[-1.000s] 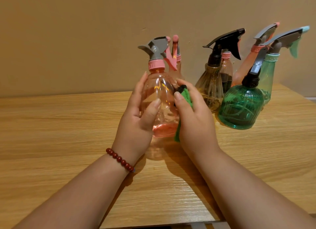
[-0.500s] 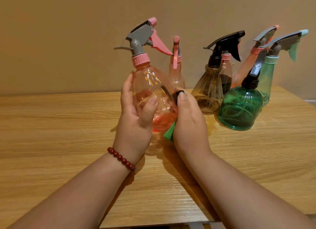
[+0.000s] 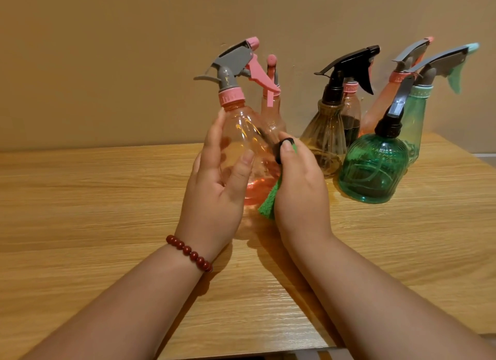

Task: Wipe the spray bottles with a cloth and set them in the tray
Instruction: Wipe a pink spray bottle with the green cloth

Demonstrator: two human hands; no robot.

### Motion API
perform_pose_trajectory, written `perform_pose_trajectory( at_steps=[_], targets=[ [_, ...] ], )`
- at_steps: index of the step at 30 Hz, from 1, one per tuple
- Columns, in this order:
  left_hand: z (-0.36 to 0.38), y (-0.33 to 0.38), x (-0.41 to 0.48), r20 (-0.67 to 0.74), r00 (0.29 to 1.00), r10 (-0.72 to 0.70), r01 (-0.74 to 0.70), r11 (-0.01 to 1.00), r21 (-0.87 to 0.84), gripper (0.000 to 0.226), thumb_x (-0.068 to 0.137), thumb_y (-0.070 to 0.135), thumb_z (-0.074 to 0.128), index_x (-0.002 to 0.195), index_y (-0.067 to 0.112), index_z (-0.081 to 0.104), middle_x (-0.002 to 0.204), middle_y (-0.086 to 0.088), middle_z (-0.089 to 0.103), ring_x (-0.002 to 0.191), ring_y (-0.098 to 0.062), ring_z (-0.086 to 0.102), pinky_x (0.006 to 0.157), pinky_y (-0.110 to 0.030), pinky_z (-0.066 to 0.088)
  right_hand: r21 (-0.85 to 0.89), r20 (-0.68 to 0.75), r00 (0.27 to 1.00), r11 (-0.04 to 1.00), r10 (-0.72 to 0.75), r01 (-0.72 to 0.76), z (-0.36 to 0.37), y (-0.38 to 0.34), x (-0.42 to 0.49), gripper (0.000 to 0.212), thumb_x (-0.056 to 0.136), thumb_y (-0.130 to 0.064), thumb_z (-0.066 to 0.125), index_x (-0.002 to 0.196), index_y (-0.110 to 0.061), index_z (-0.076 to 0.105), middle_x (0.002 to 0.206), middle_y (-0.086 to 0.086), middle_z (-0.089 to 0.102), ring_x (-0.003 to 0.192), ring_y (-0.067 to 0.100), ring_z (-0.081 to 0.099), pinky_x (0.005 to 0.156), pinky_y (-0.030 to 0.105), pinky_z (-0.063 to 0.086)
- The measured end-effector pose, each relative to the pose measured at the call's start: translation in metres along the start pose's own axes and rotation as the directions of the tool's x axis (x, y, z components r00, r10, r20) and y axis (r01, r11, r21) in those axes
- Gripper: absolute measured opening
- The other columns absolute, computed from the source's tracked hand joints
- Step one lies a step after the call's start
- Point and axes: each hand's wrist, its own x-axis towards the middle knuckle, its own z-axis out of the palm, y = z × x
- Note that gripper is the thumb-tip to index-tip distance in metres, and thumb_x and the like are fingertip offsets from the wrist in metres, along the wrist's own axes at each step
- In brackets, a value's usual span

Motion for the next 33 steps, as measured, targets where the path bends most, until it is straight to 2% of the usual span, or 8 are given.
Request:
perform_pose_trajectory(
  at_steps=[6,11,16,19,22,27,31,33],
  targets=[
    [0.004,0.003,-0.001,-0.028,1.000,-0.006,0.000,0.975,-0.223,0.081,0.090,0.035,0.063,0.148,0.029,0.007,0.125,0.026,0.047,0.108,0.010,0.058,0.083,-0.007,0.044,-0.257,0.071,0.917,0.882,-0.391,0.396,0.005,-0.001,-0.010,0.045,0.101,-0.032,0.036,0.143,-0.017,0.040,0.141,0.000,0.047,0.132,0.001,0.038,0.105,0.010,0.029],
    [0.001,0.001,0.000,-0.053,0.998,0.015,-0.028,0.968,-0.250,0.079,0.086,0.039,0.054,0.145,0.031,0.003,0.137,0.021,0.040,0.117,0.010,0.051,0.092,-0.009,0.041,-0.073,0.004,0.991,0.988,-0.133,0.133,0.005,0.006,-0.001,0.043,0.100,-0.040,0.030,0.130,-0.023,0.055,0.122,-0.009,0.062,0.115,0.000,0.054,0.095,0.025,0.044],
    [0.002,-0.001,0.000,-0.016,1.000,-0.011,0.006,0.956,-0.292,0.084,0.085,0.043,0.054,0.150,0.029,0.004,0.139,-0.002,0.050,0.113,-0.002,0.060,0.088,-0.015,0.047,-0.220,0.084,0.883,0.856,-0.461,0.467,0.004,0.002,-0.009,0.041,0.101,-0.027,0.038,0.137,-0.013,0.049,0.135,-0.007,0.050,0.132,0.007,0.042,0.109,0.022,0.034],
    [0.003,-0.001,0.000,-0.015,1.000,0.007,-0.011,0.958,-0.285,0.081,0.085,0.040,0.054,0.148,0.031,0.005,0.141,0.006,0.045,0.116,0.001,0.057,0.089,-0.015,0.047,-0.122,0.029,0.963,0.956,-0.267,0.268,0.003,0.000,-0.004,0.038,0.101,-0.034,0.035,0.133,-0.024,0.053,0.128,-0.017,0.056,0.120,-0.011,0.046,0.099,0.011,0.037],
    [0.002,0.001,-0.001,-0.020,1.000,-0.001,-0.005,0.960,-0.281,0.080,0.085,0.043,0.053,0.148,0.034,0.005,0.142,0.004,0.044,0.120,0.000,0.055,0.090,-0.015,0.047,0.010,0.029,0.997,0.997,-0.070,0.070,0.000,0.002,-0.001,0.034,0.104,-0.035,0.032,0.125,-0.027,0.058,0.110,-0.020,0.064,0.105,-0.013,0.054,0.085,0.006,0.041],
    [0.002,0.002,-0.001,-0.060,0.994,-0.086,0.068,0.964,-0.256,0.078,0.088,0.053,0.056,0.148,0.038,0.008,0.130,0.001,0.057,0.107,0.000,0.062,0.077,-0.011,0.048,-0.230,0.138,0.877,0.846,-0.461,0.481,0.004,0.002,-0.008,0.043,0.100,-0.026,0.038,0.138,-0.010,0.047,0.139,0.004,0.051,0.133,0.013,0.042,0.110,0.028,0.033],
    [-0.002,0.002,0.001,-0.058,0.989,-0.139,0.122,0.965,-0.231,0.077,0.090,0.058,0.049,0.149,0.042,0.002,0.138,0.006,0.050,0.118,0.001,0.055,0.081,-0.008,0.046,-0.174,0.162,0.940,0.929,-0.299,0.326,0.004,-0.002,-0.006,0.046,0.098,-0.038,0.044,0.142,-0.024,0.040,0.135,-0.013,0.044,0.123,-0.017,0.035,0.097,0.001,0.027],
    [-0.004,0.000,0.002,-0.042,0.983,-0.181,0.163,0.947,-0.276,0.073,0.089,0.063,0.047,0.146,0.054,0.002,0.146,-0.007,0.046,0.128,-0.017,0.051,0.096,-0.026,0.047,-0.177,0.190,0.954,0.948,-0.230,0.264,0.001,-0.003,-0.007,0.062,0.087,-0.049,0.056,0.143,-0.033,0.034,0.138,-0.017,0.040,0.124,-0.017,0.034,0.097,0.000,0.028]
  ],
)
